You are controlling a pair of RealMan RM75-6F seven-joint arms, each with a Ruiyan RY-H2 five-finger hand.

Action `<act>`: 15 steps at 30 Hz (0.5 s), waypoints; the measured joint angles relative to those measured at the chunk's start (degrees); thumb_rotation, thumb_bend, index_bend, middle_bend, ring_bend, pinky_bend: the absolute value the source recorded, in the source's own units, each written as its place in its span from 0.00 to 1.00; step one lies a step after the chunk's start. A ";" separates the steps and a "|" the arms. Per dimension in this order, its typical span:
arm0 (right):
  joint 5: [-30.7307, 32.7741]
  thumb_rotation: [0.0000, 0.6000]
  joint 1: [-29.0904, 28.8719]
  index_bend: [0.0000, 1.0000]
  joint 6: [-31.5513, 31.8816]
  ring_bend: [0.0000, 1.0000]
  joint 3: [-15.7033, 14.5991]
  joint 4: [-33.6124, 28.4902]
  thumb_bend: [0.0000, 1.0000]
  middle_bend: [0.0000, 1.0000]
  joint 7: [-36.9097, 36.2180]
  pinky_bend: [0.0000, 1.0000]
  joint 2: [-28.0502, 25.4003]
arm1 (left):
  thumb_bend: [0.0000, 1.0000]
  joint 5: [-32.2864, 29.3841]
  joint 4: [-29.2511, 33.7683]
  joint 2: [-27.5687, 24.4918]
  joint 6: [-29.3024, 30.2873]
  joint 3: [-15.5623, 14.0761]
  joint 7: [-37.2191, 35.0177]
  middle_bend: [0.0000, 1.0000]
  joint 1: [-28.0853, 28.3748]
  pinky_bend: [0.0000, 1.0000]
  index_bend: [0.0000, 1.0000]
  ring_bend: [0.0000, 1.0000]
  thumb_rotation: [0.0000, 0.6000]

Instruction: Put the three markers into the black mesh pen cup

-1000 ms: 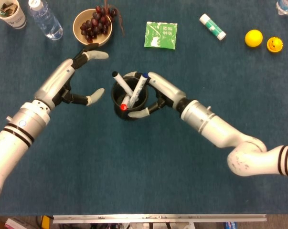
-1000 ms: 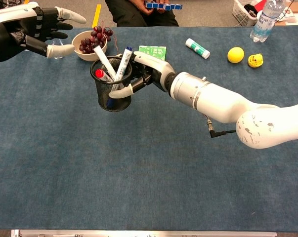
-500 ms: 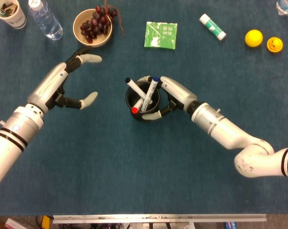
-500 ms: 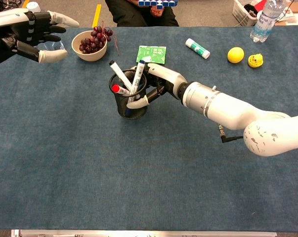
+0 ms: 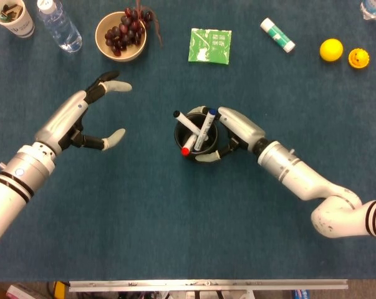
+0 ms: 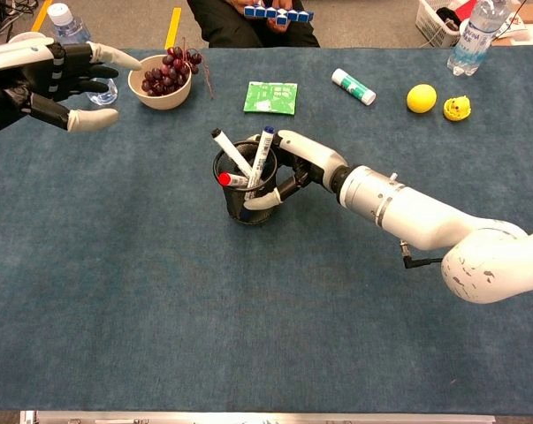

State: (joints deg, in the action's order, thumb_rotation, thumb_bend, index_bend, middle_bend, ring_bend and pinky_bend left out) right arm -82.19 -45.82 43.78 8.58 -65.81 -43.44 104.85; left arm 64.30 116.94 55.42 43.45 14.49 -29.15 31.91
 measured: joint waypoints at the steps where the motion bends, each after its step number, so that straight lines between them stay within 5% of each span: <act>1: -0.62 1.00 0.12 0.55 0.45 0.32 -0.41 0.66 0.34 0.44 -0.75 0.25 0.15 | 0.35 0.18 -0.15 0.06 -0.09 -0.12 -0.11 0.00 0.00 0.02 0.17 0.00 1.00; 5: -2.78 1.00 0.65 0.48 2.23 0.28 -2.08 3.25 0.25 0.39 -4.25 0.21 0.78 | 0.35 0.46 -0.54 0.38 -0.29 -0.33 -0.47 0.00 0.14 0.02 0.17 0.00 1.00; 10: -4.80 1.00 0.97 0.25 3.80 0.19 -3.78 5.80 0.08 0.27 -7.30 0.13 1.37 | 0.35 0.67 -0.86 0.65 -0.35 -0.50 -0.66 0.00 0.36 0.02 0.17 0.00 1.00; 15: -6.12 1.00 1.32 0.12 5.73 0.13 -4.91 6.76 0.01 0.18 -8.14 0.09 1.18 | 0.35 0.64 -1.04 0.70 -0.25 -0.60 -0.70 0.00 0.47 0.02 0.17 0.00 1.00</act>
State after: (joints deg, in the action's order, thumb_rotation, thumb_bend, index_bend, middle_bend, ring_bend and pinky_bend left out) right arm -88.31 -44.50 49.51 3.67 -59.05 -51.58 106.03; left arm 64.94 115.90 56.11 43.20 13.89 -29.85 32.38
